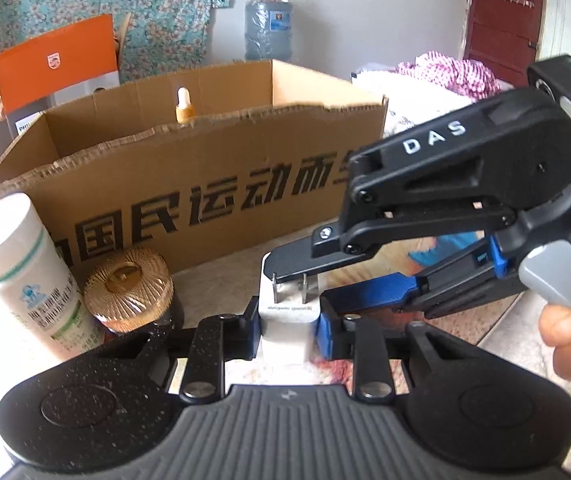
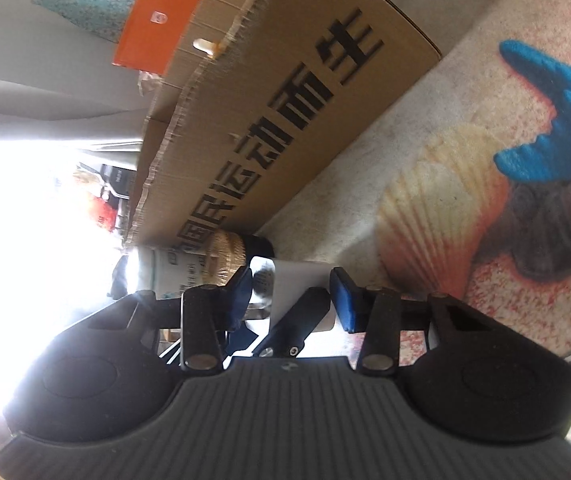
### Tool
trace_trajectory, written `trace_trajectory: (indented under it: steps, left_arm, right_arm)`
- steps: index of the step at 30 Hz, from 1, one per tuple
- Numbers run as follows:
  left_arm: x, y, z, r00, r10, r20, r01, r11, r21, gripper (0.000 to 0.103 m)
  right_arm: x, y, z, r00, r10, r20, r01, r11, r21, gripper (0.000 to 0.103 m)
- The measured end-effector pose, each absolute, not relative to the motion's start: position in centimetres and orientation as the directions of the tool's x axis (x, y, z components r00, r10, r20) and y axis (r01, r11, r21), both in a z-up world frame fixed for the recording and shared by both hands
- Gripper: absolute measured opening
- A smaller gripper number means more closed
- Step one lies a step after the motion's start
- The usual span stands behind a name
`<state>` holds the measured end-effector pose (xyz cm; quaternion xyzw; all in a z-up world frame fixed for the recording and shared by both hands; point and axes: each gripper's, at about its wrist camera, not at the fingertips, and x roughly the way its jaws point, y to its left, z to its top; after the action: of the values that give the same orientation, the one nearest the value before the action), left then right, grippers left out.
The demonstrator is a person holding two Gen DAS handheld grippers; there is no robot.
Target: Organize rigid objects
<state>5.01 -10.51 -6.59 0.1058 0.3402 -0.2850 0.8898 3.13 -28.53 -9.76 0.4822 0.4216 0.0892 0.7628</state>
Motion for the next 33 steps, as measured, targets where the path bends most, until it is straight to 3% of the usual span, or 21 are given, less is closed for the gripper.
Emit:
trace_trajectory:
  steps: [11,15,21,29,33]
  left_arm:
    - [6.8,-10.6,2.8,0.747,-0.417,-0.518,0.516,0.855,0.054,0.028]
    - [10.2,-12.0,5.2,0.764,-0.403,-0.503,0.491,0.87,0.05,0.028]
    - [16.4,-13.7,5.3,0.711,-0.374,-0.596,0.46,0.888,-0.009,0.028]
    - [21.6,-14.0,0.9,0.565,-0.331,-0.756,0.396,0.912,-0.104,0.028]
    - [22.3,-13.3,-0.8,0.516,-0.326,-0.792,0.371,0.919,-0.136,0.028]
  right_arm:
    - [5.9,-28.7,-0.7,0.717,0.571,-0.399,0.022,0.554,0.832,0.041]
    - [9.0,-29.5,2.1,0.717,0.584,-0.38,-0.033,0.573,0.819,0.041]
    - [14.9,-31.2,2.3,0.665,0.594,-0.453,-0.004,0.609,0.793,0.041]
    - [21.0,-31.2,-3.3,0.517,0.615,-0.595,0.14,0.626,0.767,0.042]
    - [22.0,-30.7,-5.0,0.469,0.611,-0.638,0.15,0.656,0.739,0.043]
